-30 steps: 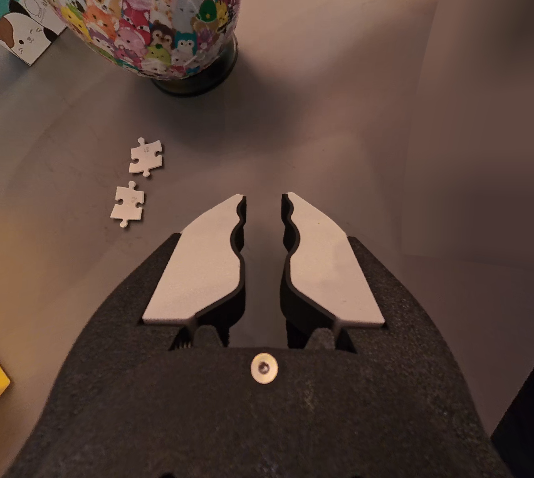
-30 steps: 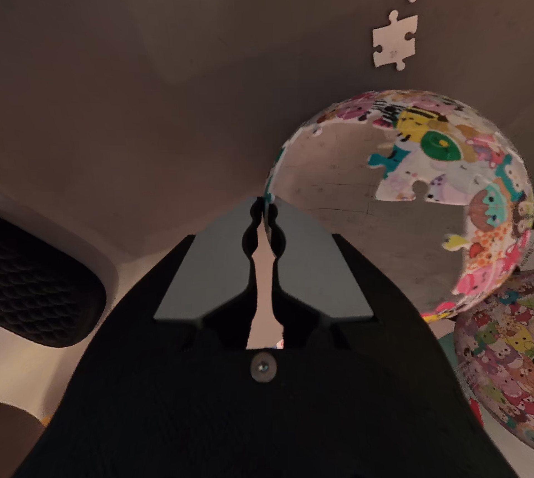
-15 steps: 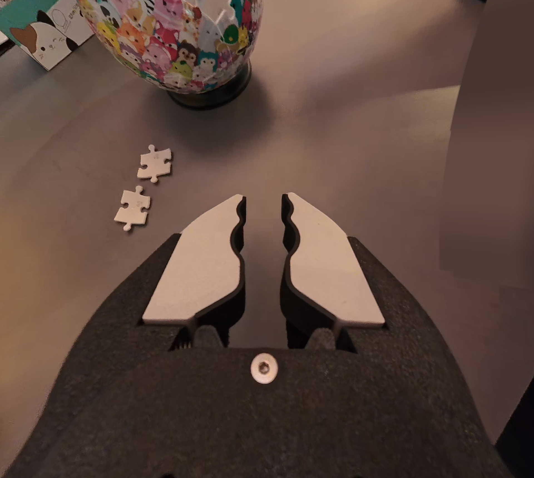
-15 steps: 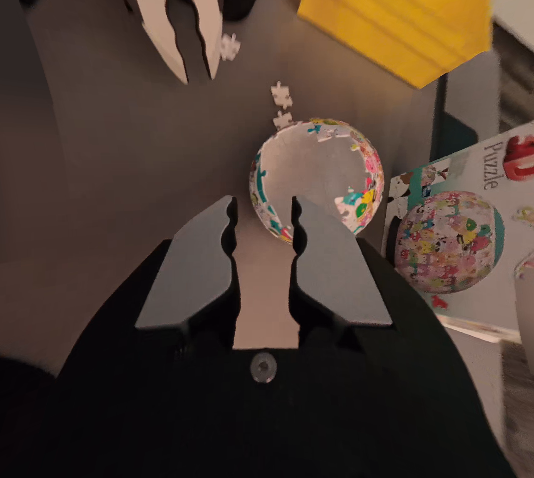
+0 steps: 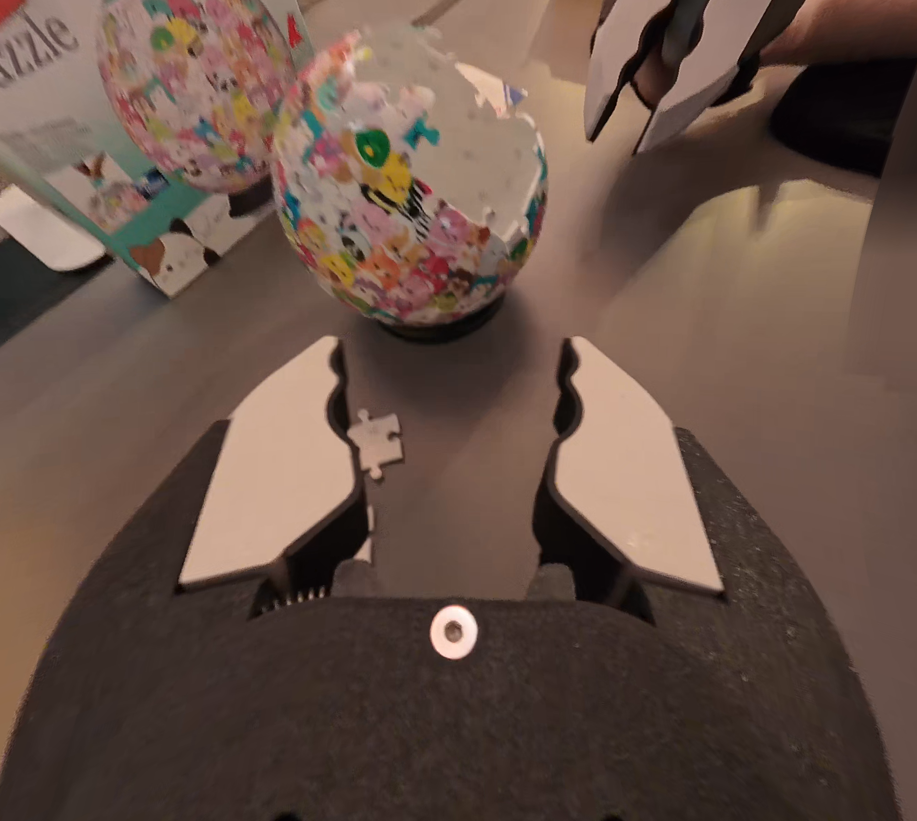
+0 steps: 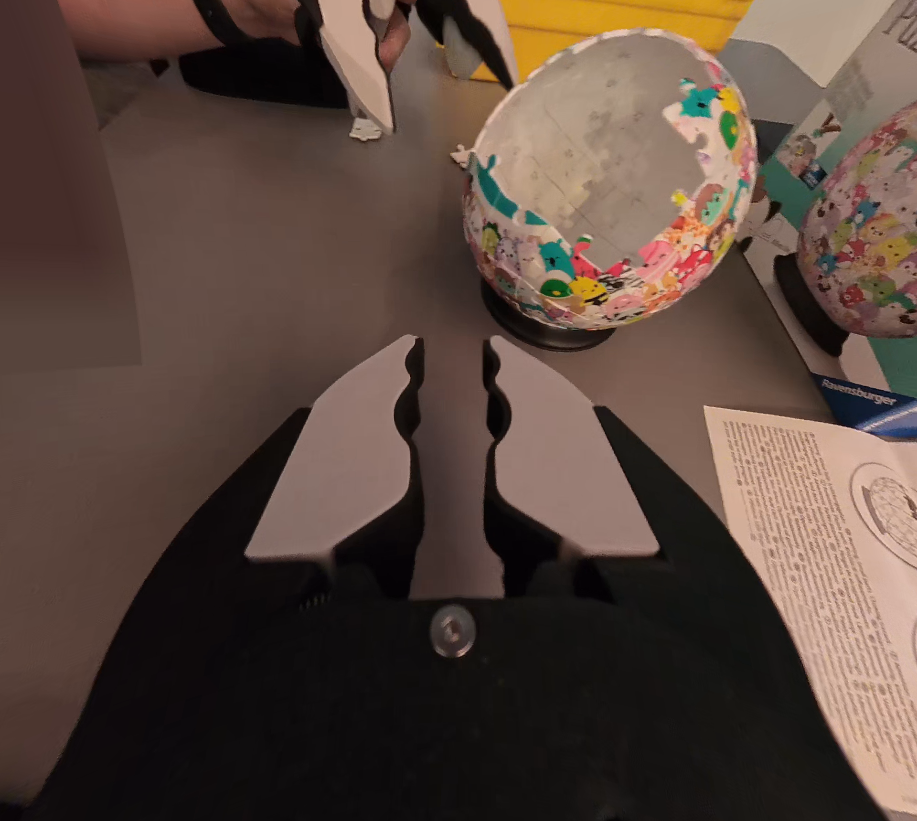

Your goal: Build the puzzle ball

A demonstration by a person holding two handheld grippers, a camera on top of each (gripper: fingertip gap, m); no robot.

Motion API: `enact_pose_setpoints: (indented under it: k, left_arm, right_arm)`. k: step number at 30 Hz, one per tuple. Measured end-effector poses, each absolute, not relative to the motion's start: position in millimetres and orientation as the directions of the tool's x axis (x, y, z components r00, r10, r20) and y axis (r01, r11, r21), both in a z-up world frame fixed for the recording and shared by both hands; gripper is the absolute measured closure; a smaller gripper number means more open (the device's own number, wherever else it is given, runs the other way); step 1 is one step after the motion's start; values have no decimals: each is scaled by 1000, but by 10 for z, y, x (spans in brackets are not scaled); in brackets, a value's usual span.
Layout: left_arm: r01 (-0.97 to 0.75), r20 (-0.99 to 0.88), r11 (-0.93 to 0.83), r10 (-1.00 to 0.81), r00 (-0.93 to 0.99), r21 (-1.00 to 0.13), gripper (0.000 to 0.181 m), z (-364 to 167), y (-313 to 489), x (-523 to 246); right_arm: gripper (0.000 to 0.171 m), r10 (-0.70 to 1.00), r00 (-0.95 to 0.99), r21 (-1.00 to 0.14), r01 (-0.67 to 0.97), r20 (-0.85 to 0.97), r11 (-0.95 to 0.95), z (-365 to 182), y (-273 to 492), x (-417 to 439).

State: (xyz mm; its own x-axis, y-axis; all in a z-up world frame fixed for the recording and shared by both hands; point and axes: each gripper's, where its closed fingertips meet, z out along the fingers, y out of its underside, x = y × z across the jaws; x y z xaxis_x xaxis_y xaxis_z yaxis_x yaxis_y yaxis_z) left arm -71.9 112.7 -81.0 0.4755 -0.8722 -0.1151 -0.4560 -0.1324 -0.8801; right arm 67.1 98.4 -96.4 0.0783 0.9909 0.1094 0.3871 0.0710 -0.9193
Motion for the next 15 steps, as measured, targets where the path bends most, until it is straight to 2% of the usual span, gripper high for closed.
enact_pose_setpoints:
  k: [1,3,4,10,15]
  left_arm:
    - [-447,-118,-115,-880,460,-887,88,-779,1181,-712]
    - [-442,-118,-96,-894,432,-892,82,-753,1290,-699]
    - [-437,-111,-91,-903,415,-895,74,-748,1336,-680]
    - [-507,-76,-90,-952,297,-857,66,-903,1530,-550]
    - [-591,-93,-71,-966,241,-803,51,-1048,1614,-486]
  right_arm:
    - [147,989,98,-919,389,114,67,-966,1022,686]
    - [142,987,116,-918,393,109,55,-977,1066,707]
    - [141,988,121,-917,395,101,46,-989,1082,711]
    - [139,992,111,-902,431,52,-1,-1107,1117,654]
    - [138,994,109,-886,464,28,-26,-1215,1109,597]
